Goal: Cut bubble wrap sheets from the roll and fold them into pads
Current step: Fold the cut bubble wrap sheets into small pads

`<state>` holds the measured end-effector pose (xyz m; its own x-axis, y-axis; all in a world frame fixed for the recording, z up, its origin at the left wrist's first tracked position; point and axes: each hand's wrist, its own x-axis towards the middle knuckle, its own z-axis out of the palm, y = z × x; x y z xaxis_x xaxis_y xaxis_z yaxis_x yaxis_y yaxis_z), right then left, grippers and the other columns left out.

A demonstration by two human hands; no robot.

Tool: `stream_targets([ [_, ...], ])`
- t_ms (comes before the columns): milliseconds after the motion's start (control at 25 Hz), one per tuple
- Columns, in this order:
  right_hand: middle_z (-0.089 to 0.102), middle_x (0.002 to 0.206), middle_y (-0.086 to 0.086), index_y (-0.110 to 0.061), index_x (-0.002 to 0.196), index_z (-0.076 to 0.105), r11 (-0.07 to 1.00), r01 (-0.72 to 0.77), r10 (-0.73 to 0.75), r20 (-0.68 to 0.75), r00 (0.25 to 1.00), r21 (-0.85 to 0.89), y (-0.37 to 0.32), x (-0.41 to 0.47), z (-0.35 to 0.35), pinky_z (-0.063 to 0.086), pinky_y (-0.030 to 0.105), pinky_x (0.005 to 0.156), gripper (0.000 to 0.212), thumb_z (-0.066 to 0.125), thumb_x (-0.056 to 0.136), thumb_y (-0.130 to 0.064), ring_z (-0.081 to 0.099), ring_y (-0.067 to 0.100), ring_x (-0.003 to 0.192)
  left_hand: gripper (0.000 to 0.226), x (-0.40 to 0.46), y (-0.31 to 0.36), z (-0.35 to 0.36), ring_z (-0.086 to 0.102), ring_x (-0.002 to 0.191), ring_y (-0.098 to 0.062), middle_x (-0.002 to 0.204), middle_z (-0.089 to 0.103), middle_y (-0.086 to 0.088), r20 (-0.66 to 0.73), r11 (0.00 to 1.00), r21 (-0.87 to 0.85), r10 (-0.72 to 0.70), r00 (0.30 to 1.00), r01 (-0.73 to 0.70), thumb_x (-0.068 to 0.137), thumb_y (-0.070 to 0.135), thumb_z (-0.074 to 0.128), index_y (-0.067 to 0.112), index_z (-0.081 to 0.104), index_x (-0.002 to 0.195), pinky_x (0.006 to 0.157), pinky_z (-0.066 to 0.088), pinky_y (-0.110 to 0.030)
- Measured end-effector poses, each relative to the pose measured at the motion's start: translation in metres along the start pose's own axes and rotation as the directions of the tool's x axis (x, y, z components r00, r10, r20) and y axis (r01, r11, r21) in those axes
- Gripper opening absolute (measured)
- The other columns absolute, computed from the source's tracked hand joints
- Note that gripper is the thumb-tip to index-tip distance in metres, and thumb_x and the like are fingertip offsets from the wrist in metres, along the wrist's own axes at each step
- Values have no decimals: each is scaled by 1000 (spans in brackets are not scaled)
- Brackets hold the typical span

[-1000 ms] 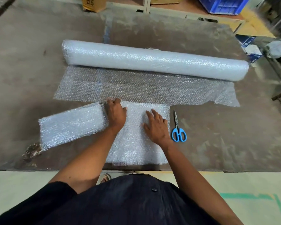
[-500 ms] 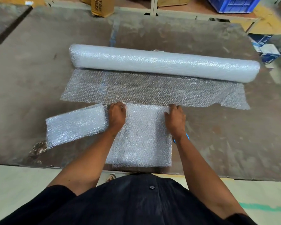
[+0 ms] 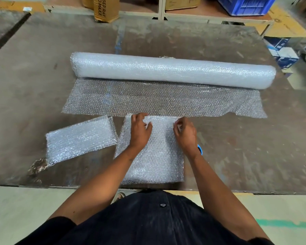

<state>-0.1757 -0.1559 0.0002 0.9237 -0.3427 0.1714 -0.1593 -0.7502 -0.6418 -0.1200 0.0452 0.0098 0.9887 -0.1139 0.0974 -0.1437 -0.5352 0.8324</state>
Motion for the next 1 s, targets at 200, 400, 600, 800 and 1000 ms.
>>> stream_targets([
  [200,63,89,-5,-16,103,51,960,-15,-41,195,980,280,-8,-22,-8,46,19,68,6,58,102,-17,57,-1,73,71,9,12,17,40,146,-14,157,42,7,382,926,99,302,874,-363,90,16,80,35,50,151,118,33,-35],
  [400,49,82,-7,-14,100,50,810,-151,70,162,984,566,1,-27,-16,39,23,65,5,53,101,-18,42,4,68,31,30,15,10,56,130,-15,130,67,12,507,762,339,346,789,-552,92,43,76,33,70,120,106,20,-38],
  [600,66,97,-4,-11,113,48,632,-237,189,149,970,738,4,-32,-13,58,29,88,4,52,112,-11,70,10,98,49,29,10,-3,58,123,-17,130,60,6,447,802,299,361,818,-517,90,48,76,28,60,132,108,30,-42],
  [800,78,115,15,-12,126,60,510,-313,207,239,949,801,-2,-30,-8,62,48,94,17,59,110,-16,74,36,112,48,10,8,-5,55,118,-15,128,51,2,377,789,171,501,779,-590,90,25,82,25,62,133,99,52,-30],
  [1000,79,111,14,-4,120,69,467,-396,266,302,916,791,-6,-32,-6,64,43,85,18,58,110,-13,76,28,104,38,8,17,-4,57,110,-14,119,61,8,393,796,205,466,793,-570,92,29,79,28,68,129,88,52,-33],
])
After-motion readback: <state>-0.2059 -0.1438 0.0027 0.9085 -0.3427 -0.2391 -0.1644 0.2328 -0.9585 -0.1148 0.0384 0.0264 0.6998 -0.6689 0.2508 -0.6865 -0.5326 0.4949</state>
